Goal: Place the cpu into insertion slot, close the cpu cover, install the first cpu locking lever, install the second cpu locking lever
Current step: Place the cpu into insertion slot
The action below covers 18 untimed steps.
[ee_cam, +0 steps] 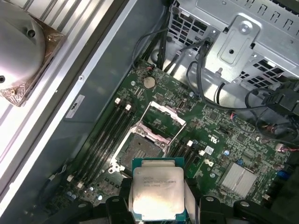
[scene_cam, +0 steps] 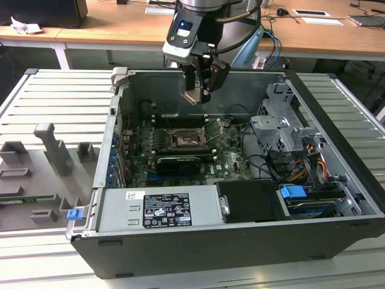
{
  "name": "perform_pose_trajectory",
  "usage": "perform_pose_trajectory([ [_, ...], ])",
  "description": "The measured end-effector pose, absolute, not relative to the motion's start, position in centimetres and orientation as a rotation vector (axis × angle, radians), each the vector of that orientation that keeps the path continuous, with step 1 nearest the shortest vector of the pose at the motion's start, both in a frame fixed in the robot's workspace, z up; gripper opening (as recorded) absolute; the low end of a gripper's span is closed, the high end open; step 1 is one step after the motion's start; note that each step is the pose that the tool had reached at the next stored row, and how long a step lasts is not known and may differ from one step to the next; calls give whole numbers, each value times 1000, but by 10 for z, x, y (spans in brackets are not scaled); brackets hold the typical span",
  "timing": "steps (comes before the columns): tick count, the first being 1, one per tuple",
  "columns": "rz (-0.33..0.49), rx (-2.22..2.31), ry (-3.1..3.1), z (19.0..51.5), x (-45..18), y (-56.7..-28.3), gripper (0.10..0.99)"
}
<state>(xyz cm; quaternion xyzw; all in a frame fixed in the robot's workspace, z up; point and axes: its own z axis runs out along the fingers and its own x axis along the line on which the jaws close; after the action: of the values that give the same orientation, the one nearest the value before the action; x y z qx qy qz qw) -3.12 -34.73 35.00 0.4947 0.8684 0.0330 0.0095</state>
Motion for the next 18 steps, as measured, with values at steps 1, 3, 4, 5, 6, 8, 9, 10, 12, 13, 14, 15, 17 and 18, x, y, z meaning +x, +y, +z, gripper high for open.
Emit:
perform_pose_trajectory([
  [1, 103, 1550, 2708, 350, -31, -347, 529],
  [3, 103, 1553, 2707, 348, -31, -347, 529],
  [4, 103, 1553, 2707, 348, -31, -347, 529],
  [5, 102, 1553, 2707, 348, -31, -347, 529],
  [6, 102, 1553, 2706, 347, -31, -347, 529],
  [8, 102, 1553, 2706, 345, -31, -347, 529],
  [9, 101, 1553, 2706, 345, -31, -347, 529],
  [10, 101, 1553, 2706, 345, -31, -347, 529],
  [12, 102, 1553, 2706, 345, -31, -347, 529],
  [13, 102, 1553, 2706, 344, -31, -347, 529],
  [14, 101, 1553, 2706, 344, -31, -347, 529],
  [15, 102, 1553, 2706, 344, -31, -347, 529],
  [17, 102, 1553, 2706, 344, -31, -347, 529],
  [18, 102, 1553, 2706, 343, -31, -347, 529],
])
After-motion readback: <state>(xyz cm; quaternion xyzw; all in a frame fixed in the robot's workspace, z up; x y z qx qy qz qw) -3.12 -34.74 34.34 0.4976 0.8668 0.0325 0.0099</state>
